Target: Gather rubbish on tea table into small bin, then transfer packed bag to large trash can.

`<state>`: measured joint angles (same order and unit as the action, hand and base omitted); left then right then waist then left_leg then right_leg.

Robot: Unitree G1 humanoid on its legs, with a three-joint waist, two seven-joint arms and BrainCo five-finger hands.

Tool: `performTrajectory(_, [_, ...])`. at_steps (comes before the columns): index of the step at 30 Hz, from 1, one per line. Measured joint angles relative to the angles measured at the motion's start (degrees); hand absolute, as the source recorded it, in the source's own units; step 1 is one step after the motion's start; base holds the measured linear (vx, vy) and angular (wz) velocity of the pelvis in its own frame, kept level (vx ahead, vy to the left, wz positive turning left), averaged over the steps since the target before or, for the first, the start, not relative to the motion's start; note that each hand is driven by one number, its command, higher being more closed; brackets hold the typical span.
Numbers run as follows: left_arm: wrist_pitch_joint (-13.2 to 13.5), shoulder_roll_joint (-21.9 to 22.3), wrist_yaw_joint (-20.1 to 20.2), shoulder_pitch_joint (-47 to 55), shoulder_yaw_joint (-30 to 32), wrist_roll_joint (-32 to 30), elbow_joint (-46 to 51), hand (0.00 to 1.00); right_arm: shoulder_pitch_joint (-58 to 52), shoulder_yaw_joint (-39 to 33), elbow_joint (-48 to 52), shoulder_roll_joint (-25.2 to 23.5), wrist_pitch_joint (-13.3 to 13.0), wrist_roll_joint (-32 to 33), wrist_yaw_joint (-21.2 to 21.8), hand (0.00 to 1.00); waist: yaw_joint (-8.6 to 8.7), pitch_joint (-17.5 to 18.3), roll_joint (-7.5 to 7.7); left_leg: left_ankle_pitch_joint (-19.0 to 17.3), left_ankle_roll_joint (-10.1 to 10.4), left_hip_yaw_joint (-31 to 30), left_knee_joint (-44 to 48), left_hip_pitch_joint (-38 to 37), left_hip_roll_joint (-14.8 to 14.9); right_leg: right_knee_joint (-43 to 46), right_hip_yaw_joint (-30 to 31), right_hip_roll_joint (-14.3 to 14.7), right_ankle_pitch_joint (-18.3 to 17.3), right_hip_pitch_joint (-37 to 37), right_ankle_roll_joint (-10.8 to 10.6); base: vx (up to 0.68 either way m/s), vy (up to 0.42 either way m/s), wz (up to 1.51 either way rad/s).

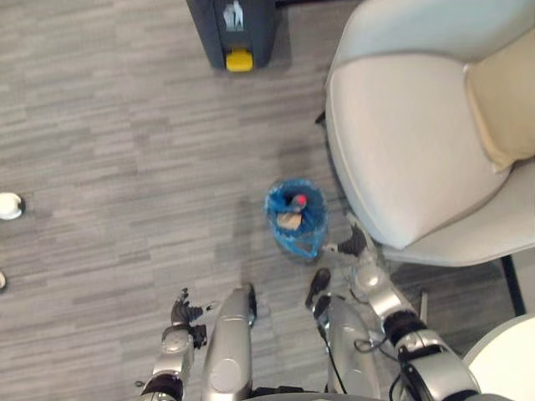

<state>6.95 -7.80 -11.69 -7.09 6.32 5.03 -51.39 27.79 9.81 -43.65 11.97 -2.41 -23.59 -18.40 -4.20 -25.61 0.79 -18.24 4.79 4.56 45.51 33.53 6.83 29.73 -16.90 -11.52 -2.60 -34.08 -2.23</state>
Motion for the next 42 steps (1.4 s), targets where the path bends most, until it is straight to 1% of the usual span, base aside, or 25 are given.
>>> performTrajectory(1, [0.4, 0.3, -0.7, -1.9, 0.0, 1.2, -0.1, 0.00, 2.7, 0.5, 0.0, 1.0, 0.1, -1.3, -0.6, 0.00, -0.03, -0.3, -0.26, -1.4, -0.8, -0.2, 2.3, 4.1, 0.5, 2.4, 0.0, 0.0, -0.3, -4.4, 0.3, -0.17, 0.062, -0.15])
performTrajectory(2, [0.9, 0.7, -1.2, -3.6, 0.2, 1.8, 0.0, 0.00, 4.6, 1.0, 0.1, 1.8, 0.1, -1.8, -0.8, 0.00, -0.06, -0.5, -0.42, -2.7, -1.0, -0.2, 4.0, 7.4, 1.1, 4.3, 0.0, 0.0, -0.6, -7.9, 0.7, -0.18, 0.058, -0.15])
performTrajectory(3, [1.2, 0.9, -1.5, -4.7, 0.2, 2.3, 0.1, 0.00, 5.7, 1.7, 0.1, 2.4, 0.1, -1.8, -1.4, 0.00, -0.06, -0.7, -0.45, -3.2, -1.5, -0.3, 5.0, 9.4, 1.3, 5.4, 0.0, 0.0, -0.7, -9.9, 0.8, -0.23, 0.049, -0.07])
performTrajectory(4, [1.8, 1.1, -2.3, -8.0, 0.3, 3.4, 0.4, 0.00, 8.7, 2.5, 0.8, 3.7, 0.3, -1.9, -2.7, 0.00, 0.01, -1.9, -0.64, -4.9, -2.6, -0.6, 7.2, 14.5, 1.6, 8.8, 0.1, -0.7, -1.2, -15.5, 1.2, -0.19, 0.031, 0.03])
performTrajectory(7, [2.8, 1.7, -3.3, -10.8, 0.7, 4.6, 2.7, 0.00, 9.5, 3.4, 4.6, 4.9, 0.5, -2.5, -3.8, 0.00, -0.08, -3.0, -0.49, -5.1, -2.9, -1.3, 10.7, 21.2, 1.6, 12.7, 0.0, -2.0, -2.4, -21.8, 1.3, -0.19, -0.013, 0.11])
performTrajectory(8, [3.7, 2.0, -3.8, -12.3, 0.9, 5.8, 4.9, 0.00, 10.8, 4.8, 6.1, 5.6, 0.6, -4.1, -4.6, 0.00, -0.34, -3.5, -0.58, -5.1, -2.9, -1.8, 13.0, 25.8, 1.8, 14.8, -0.4, -2.5, -2.9, -26.2, 1.7, -0.14, -0.039, 0.06])
performTrajectory(9, [3.8, 2.0, -3.8, -12.8, 0.9, 6.1, 6.0, 0.00, 11.5, 5.0, 6.7, 5.8, 0.6, -4.2, -5.0, 0.00, -0.84, -3.5, -0.57, -5.1, -2.9, -1.8, 13.7, 27.7, 2.0, 15.4, -0.4, -2.6, -3.0, -28.0, 1.9, -0.19, -0.073, -0.05])
performTrajectory(10, [4.5, 2.1, -4.1, -14.1, 0.9, 6.8, 7.6, 0.00, 13.2, 5.6, 6.9, 6.5, 0.8, -4.6, -5.5, 0.00, -1.48, -3.8, -0.55, -5.0, -2.9, -2.1, 14.7, 31.0, 2.4, 16.3, -0.9, -2.8, -3.1, -31.1, 2.1, -0.12, -0.051, -0.07])
performTrajectory(11, [5.0, 2.4, -4.7, -14.6, 0.8, 7.4, 9.1, 0.00, 14.9, 6.8, 6.8, 7.3, 1.1, -5.6, -5.7, 0.00, -1.65, -4.2, -0.50, -4.7, -2.7, -2.3, 15.2, 33.2, 2.3, 17.0, -1.5, -3.4, -3.1, -33.1, 2.1, -0.14, -0.054, 0.00])
performTrajectory(13, [5.3, 2.3, -4.9, -14.6, 0.9, 8.0, 10.2, 0.00, 15.9, 7.2, 6.8, 7.6, 1.2, -6.2, -5.9, 0.00, -1.56, -4.2, -0.52, -4.4, -2.7, -2.6, 15.3, 34.6, 2.3, 17.3, -2.1, -3.7, -3.1, -34.3, 2.1, -0.08, -0.019, 0.09])
performTrajectory(14, [6.0, 2.3, -5.1, -15.5, 0.9, 8.5, 12.3, 0.00, 18.8, 8.9, 6.3, 9.7, 1.8, -6.5, -7.4, 0.00, -2.13, -4.2, -0.53, -3.5, -2.5, -3.1, 15.4, 38.1, 2.3, 17.7, -2.6, -3.8, -2.5, -37.5, 3.0, -0.07, -0.009, 0.08])
performTrajectory(16, [6.1, 2.4, -5.3, -16.1, 0.7, 9.4, 12.8, 0.00, 20.7, 9.6, 5.0, 10.9, 2.2, -7.5, -7.9, 0.00, -2.84, -4.3, -0.52, -3.2, -2.2, -3.2, 15.4, 39.4, 2.4, 18.2, -2.7, -3.9, -2.5, -39.0, 3.1, -0.05, 0.005, 0.06])
performTrajectory(17, [6.1, 2.1, -5.8, -16.2, 0.6, 10.3, 13.4, 0.00, 22.7, 11.0, 3.5, 11.2, 3.0, -8.4, -8.2, 0.00, -2.81, -4.2, -0.52, -3.1, -2.1, -3.4, 15.4, 40.3, 2.4, 18.4, -3.1, -4.1, -2.4, -39.9, 3.2, -0.04, 0.022, 0.07])
performTrajectory(18, [6.1, 1.9, -6.0, -16.3, 0.6, 10.7, 14.2, 0.00, 24.4, 11.8, 2.1, 11.5, 3.0, -8.7, -9.0, 0.00, -2.78, -4.3, -0.52, -3.0, -1.9, -3.8, 15.4, 41.3, 2.3, 18.7, -3.5, -4.3, -2.4, -40.7, 3.5, -0.04, 0.027, 0.09])
performTrajectory(20, [6.1, 1.6, -6.1, -16.6, 0.6, 11.3, 14.8, 0.00, 26.6, 13.7, 0.1, 12.0, 3.5, -9.9, -9.2, 0.00, -2.91, -4.2, -0.52, -3.0, -1.8, -4.2, 15.5, 42.5, 2.1, 19.3, -3.8, -4.5, -2.7, -41.8, 3.7, -0.04, 0.036, 0.10])
performTrajectory(24, [6.8, 1.3, -6.2, -16.6, 0.6, 12.4, 14.8, 0.00, 29.4, 17.6, -4.5, 11.5, 4.3, -11.6, -9.0, 0.00, -2.94, -4.2, -0.52, -2.9, -1.8, -4.6, 15.4, 43.8, 1.7, 19.9, -4.0, -5.0, -3.2, -43.1, 3.4, -0.04, 0.042, 0.10])
performTrajectory(25, [7.0, 1.4, -6.2, -16.6, 0.4, 12.4, 14.6, 0.00, 30.2, 18.4, -5.8, 11.1, 4.9, -13.0, -8.8, 1.00, -2.90, -4.2, -0.52, -2.8, -1.6, -4.7, 15.2, 43.9, 1.1, 20.5, -4.1, -5.7, -3.7, -43.4, 3.5, -0.06, 0.045, 0.22])
performTrajectory(27, [7.1, 1.4, -6.2, -16.6, 0.0, 12.4, 14.5, 0.00, 30.5, 19.6, -7.8, 10.2, 5.3, -13.1, -7.7, 1.00, -2.99, -4.2, -0.52, -2.7, -1.5, -5.0, 14.9, 43.9, 0.9, 20.8, -4.2, -5.9, -4.1, -43.4, 3.1, -0.06, 0.035, 0.23])
performTrajectory(28, [7.2, 1.5, -6.2, -16.6, -0.2, 12.4, 14.2, 0.00, 31.0, 20.5, -9.4, 9.3, 5.2, -13.4, -6.9, 1.00, -2.95, -4.2, -0.53, -2.3, -1.6, -5.3, 14.3, 43.9, 0.3, 21.0, -4.7, -6.6, -4.5, -43.4, 3.5, -0.05, 0.019, 0.20])
performTrajectory(31, [7.3, 1.5, -6.2, -16.6, -0.3, 12.4, 13.4, 0.00, 31.5, 20.5, -10.8, 8.5, 5.1, -13.9, -6.3, 1.00, -3.14, -4.2, -0.54, -2.1, -1.4, -5.6, 14.0, 43.9, 0.1, 21.3, -4.9, -6.7, -4.7, -43.3, 3.7, -0.05, 0.013, 0.13])
performTrajectory(36, [7.4, 1.5, -6.2, -16.6, -0.9, 12.4, 12.8, 0.00, 33.1, 20.2, -11.7, 8.8, 5.0, -12.9, -5.1, 1.00, -3.18, -4.2, -0.54, -0.8, -0.7, -6.3, 12.6, 43.9, -0.5, 21.3, -5.6, -7.3, -5.3, -43.4, 4.2, -0.06, 0.003, 0.15])
performTrajectory(40, [7.4, 1.4, -6.2, -16.6, -0.9, 12.4, 12.5, 0.00, 33.1, 19.8, -11.7, 8.8, 4.8, -12.3, -5.0, 1.00, -3.21, -4.1, -0.55, -0.4, -0.1, -6.8, 12.4, 43.9, -0.5, 21.7, -5.9, -7.3, -5.6, -43.4, 4.6, -0.08, 0.002, 0.05])
performTrajectory(42, [7.4, 1.3, -6.2, -16.6, -0.9, 12.4, 12.5, 0.00, 32.6, 19.6, -11.6, 8.7, 4.4, -11.0, -5.0, 1.00, -3.29, -4.1, -0.54, -0.2, 0.1, -6.9, 12.4, 43.9, -0.3, 21.7, -6.0, -7.1, -5.6, -43.4, 4.6, -0.07, 0.004, -0.02])
